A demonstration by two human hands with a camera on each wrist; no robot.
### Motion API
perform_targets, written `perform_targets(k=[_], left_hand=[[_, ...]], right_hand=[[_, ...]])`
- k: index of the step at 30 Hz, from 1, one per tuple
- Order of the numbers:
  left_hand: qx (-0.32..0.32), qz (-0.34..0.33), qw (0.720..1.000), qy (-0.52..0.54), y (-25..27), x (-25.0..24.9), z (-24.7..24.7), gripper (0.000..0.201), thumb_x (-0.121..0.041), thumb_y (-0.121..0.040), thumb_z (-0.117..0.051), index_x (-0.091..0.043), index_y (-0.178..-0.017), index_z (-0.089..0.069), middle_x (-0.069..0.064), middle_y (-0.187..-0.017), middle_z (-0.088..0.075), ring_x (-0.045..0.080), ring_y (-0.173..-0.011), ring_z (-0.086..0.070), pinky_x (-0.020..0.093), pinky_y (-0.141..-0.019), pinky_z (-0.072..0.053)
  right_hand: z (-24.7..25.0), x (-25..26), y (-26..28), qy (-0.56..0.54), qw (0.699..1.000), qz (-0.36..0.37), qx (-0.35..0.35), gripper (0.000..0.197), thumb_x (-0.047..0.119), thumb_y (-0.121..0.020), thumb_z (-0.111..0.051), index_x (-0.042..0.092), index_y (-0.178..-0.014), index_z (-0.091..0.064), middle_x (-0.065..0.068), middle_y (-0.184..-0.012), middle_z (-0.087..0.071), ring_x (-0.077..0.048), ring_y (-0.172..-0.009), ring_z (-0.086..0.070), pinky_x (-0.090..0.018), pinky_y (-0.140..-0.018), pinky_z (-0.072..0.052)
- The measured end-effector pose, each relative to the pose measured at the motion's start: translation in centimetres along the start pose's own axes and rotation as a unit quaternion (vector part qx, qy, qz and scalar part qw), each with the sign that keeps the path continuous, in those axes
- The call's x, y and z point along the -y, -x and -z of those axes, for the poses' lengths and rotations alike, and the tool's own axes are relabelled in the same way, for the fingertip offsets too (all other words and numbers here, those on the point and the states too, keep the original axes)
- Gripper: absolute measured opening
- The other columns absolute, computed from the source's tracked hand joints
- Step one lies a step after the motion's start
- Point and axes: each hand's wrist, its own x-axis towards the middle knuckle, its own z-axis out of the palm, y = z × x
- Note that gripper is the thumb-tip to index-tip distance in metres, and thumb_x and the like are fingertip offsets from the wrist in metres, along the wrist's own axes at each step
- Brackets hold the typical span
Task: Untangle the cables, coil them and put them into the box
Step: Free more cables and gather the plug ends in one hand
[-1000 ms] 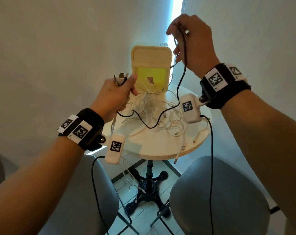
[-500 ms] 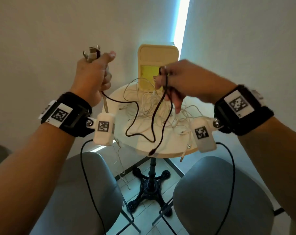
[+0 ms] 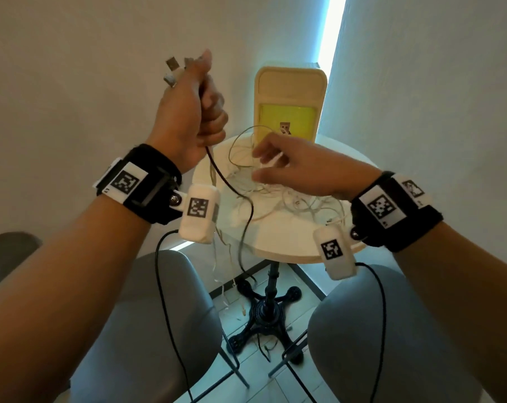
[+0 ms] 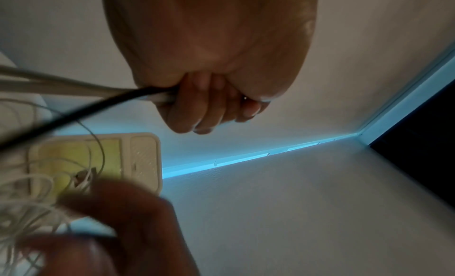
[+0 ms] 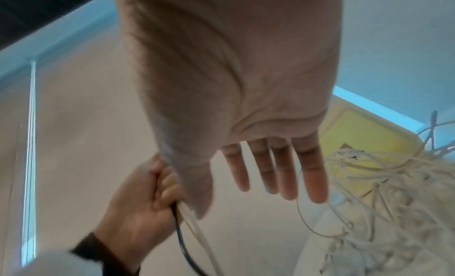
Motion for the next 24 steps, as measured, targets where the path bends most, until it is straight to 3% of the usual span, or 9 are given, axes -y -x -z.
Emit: perform_targets(k=[2,5,7,10,14,17,19,22,24], left_hand=[[0.012,0.010,1.000,0.011,-0.1,0.4,-0.6,0.057,-0.048,-0.113,-0.041,-0.020,-0.064,-0.026,-0.003,-0.054,-0.017,0.014,-0.043,-0.011,0.019,-0.039,-0.015],[0.023,0.027,0.999,0.030,-0.3,0.8,-1.0,0.058,-0.048,-0.112,-0.042,-0.022,-0.065,-0.021,-0.004,-0.054,-0.015,0.014,-0.043,-0.010,0.019,-0.038,-0.014],[0.017,0.033,0.999,0.038,-0.3,0.6,-0.9,0.057,-0.044,-0.112,-0.045,-0.023,-0.064,-0.022,-0.004,-0.054,-0.015,0.013,-0.043,-0.010,0.020,-0.038,-0.014],[0.006,0.027,1.000,0.008,-0.2,0.1,-0.9,0.055,-0.031,-0.109,-0.052,-0.024,-0.067,-0.017,-0.005,-0.053,-0.015,0.013,-0.042,-0.011,0.020,-0.037,-0.015],[-0.005,0.054,0.998,-0.033,0.7,2.0,-1.8,0.051,-0.019,-0.105,-0.058,-0.027,-0.063,-0.030,-0.005,-0.054,-0.020,0.012,-0.042,-0.014,0.019,-0.038,-0.016],[-0.014,0.074,0.994,-0.075,1.7,4.1,-2.8,0.037,-0.015,-0.104,-0.059,-0.025,-0.073,-0.042,-0.004,-0.060,-0.021,0.013,-0.047,-0.015,0.021,-0.041,-0.017],[-0.007,0.085,0.991,-0.101,2.2,4.9,-3.3,0.031,-0.013,-0.105,-0.057,-0.023,-0.078,-0.045,-0.003,-0.063,-0.020,0.014,-0.051,-0.015,0.022,-0.043,-0.017],[0.002,0.079,0.987,-0.140,2.9,5.6,-4.4,0.040,-0.008,-0.107,-0.051,-0.023,-0.072,-0.039,-0.002,-0.061,-0.025,0.013,-0.049,-0.020,0.023,-0.042,-0.020],[-0.004,0.056,0.982,-0.181,3.2,5.7,-5.3,0.031,-0.008,-0.111,-0.044,-0.021,-0.082,-0.046,-0.002,-0.063,-0.038,0.010,-0.048,-0.033,0.024,-0.043,-0.031]], right_hand=[[-1.4,0.8,-0.6,0.006,0.999,0.031,0.042,0.049,0.052,-0.100,-0.064,0.028,-0.142,-0.058,0.007,-0.132,-0.064,-0.008,-0.114,-0.065,-0.029,-0.098,-0.052],[-4.9,0.0,-0.9,-0.011,0.991,0.037,0.126,0.027,0.033,-0.112,-0.049,0.020,-0.119,-0.071,0.006,-0.111,-0.076,0.000,-0.098,-0.070,-0.025,-0.092,-0.053],[-6.9,-1.3,-0.8,-0.051,0.988,0.019,0.142,0.032,0.017,-0.113,-0.042,0.013,-0.107,-0.073,-0.003,-0.098,-0.080,-0.013,-0.090,-0.077,-0.040,-0.092,-0.062],[-7.8,-2.4,-0.7,-0.139,0.987,0.013,0.083,0.032,0.017,-0.113,-0.039,0.006,-0.108,-0.069,-0.012,-0.101,-0.078,-0.029,-0.092,-0.076,-0.055,-0.092,-0.061],[-4.7,-0.9,-1.3,-0.268,0.958,0.028,-0.099,0.028,0.015,-0.112,-0.040,0.007,-0.111,-0.068,-0.016,-0.108,-0.074,-0.025,-0.089,-0.072,-0.054,-0.090,-0.059],[-1.2,1.1,-1.6,-0.288,0.926,0.070,-0.235,0.026,0.021,-0.111,-0.044,0.013,-0.116,-0.069,-0.008,-0.107,-0.074,-0.026,-0.095,-0.073,-0.049,-0.086,-0.061],[0.4,2.3,-1.5,-0.234,0.931,0.117,-0.254,0.030,0.032,-0.110,-0.048,0.020,-0.127,-0.069,0.001,-0.112,-0.075,-0.015,-0.102,-0.072,-0.045,-0.092,-0.061],[0.4,3.4,-1.3,-0.097,0.960,0.165,-0.206,0.033,0.039,-0.109,-0.052,0.034,-0.139,-0.066,0.013,-0.128,-0.074,0.004,-0.117,-0.066,-0.028,-0.105,-0.054],[-0.6,3.4,-1.4,-0.009,0.966,0.180,-0.185,0.032,0.034,-0.109,-0.053,0.030,-0.134,-0.072,0.013,-0.128,-0.075,0.004,-0.117,-0.066,-0.024,-0.107,-0.050]])
